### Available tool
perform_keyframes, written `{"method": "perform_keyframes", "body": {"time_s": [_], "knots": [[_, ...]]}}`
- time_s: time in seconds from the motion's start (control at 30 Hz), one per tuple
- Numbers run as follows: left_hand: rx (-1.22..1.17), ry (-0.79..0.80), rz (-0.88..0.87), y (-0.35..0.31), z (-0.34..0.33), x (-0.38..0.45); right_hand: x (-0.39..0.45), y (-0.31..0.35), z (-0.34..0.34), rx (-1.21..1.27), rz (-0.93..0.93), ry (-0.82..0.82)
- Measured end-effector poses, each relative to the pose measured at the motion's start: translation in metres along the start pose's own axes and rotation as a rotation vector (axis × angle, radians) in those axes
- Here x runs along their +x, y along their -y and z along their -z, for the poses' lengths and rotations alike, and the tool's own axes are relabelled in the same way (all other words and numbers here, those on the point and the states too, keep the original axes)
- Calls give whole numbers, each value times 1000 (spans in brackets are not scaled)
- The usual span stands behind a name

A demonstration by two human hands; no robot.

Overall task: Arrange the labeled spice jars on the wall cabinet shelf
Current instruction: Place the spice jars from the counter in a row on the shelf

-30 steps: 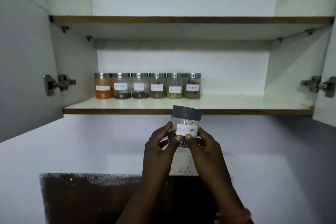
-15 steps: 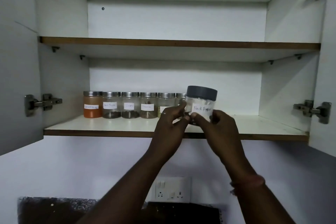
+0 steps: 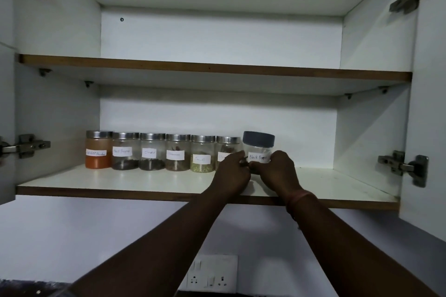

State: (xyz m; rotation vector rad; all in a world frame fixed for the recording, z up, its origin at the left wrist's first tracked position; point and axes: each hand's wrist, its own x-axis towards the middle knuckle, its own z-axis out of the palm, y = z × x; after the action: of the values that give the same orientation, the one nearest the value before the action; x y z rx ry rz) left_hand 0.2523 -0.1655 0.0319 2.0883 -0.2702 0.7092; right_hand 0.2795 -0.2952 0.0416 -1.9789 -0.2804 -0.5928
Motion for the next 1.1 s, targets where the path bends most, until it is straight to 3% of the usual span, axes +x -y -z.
{"method": "perform_keyframes", "body": {"time_s": [0.53, 0.83, 1.0, 1.1], "knots": [[336, 228, 83, 8, -20, 37, 47, -24, -33, -61, -84, 0], [307, 150, 69, 0, -18, 26, 44, -19, -30, -97, -103, 75], [363, 136, 4, -8, -14, 7, 22, -7, -22, -51, -121, 22], [250, 94, -55, -7, -8, -13, -3, 2, -17, -47, -25, -30]]}}
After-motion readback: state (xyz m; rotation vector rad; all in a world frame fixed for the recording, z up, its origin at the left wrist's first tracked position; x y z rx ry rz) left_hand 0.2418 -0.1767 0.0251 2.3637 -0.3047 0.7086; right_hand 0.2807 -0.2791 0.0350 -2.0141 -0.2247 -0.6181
